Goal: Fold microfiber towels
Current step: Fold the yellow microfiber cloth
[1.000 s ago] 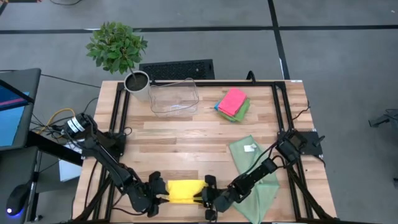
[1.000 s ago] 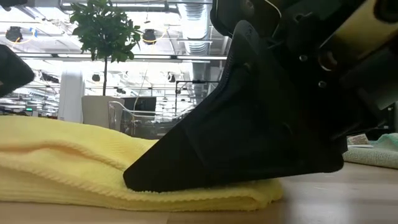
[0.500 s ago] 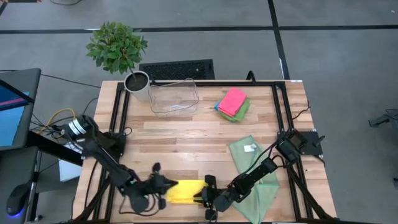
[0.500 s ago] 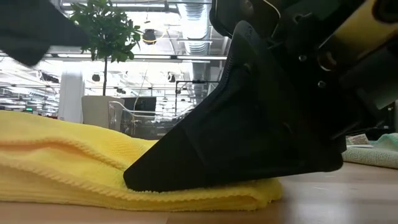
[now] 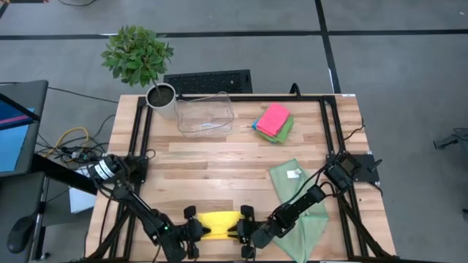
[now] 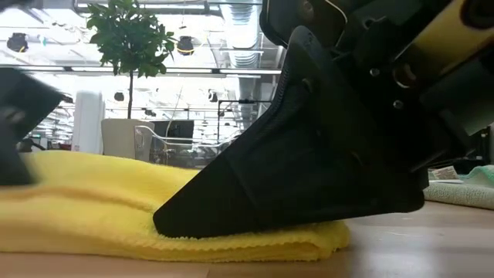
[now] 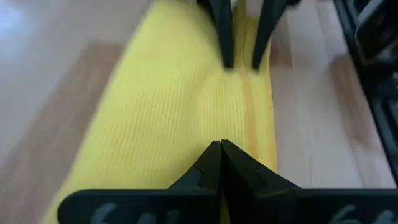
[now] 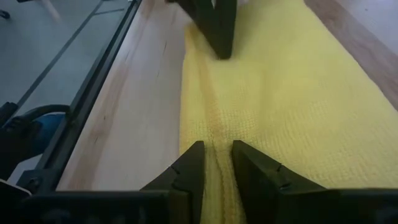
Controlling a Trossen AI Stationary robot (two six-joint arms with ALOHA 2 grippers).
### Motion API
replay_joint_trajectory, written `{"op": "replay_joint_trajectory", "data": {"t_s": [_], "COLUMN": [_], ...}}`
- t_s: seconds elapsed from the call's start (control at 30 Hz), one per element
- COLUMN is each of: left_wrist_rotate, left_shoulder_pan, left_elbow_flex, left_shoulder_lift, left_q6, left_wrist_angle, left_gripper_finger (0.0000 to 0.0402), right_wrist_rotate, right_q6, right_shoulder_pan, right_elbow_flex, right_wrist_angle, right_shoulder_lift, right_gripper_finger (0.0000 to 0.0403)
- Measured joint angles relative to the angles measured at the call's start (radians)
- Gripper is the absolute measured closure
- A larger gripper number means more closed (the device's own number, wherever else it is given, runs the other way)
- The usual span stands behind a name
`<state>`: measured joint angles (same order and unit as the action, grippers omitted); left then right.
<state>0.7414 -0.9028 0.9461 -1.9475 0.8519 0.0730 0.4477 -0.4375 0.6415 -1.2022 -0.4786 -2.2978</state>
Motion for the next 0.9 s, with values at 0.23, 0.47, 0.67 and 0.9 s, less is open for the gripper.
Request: {"op": "replay_joint_trajectory", "data": {"t_s": [0.23,0.47,0.67,0.9], "left_wrist_rotate": [0.005,-0.021,-0.009,0.229], "left_shoulder_pan": [-0.052,-0.06,-0.08,-0.123], "left_elbow_flex": [0.002,0.002,0.001,0.001], "left_shoulder_lift": [0.029,0.043,0.064,0.15], "left_q6": [0.142,0.165,0.162,0.166], "left_wrist_angle": [-0.146,-0.19,-0.203,-0.18], "left_gripper_finger": [0.0401,0.0401,0.0401,0.0401], "right_wrist_rotate": [0.0,-0.005,0.034,0.08], "right_q6": [0.0,0.003,0.097,0.18], "right_shoulder_pan": [0.0,0.007,0.011,0.009], "right_elbow_flex": [0.0,0.0,0.01,0.007], "right_wrist_angle": [0.002,0.017,0.12,0.064], "right_shoulder_lift": [0.0,0.02,0.115,0.163], "right_gripper_finger": [0.0292,0.0292,0.0292,0.0292]}}
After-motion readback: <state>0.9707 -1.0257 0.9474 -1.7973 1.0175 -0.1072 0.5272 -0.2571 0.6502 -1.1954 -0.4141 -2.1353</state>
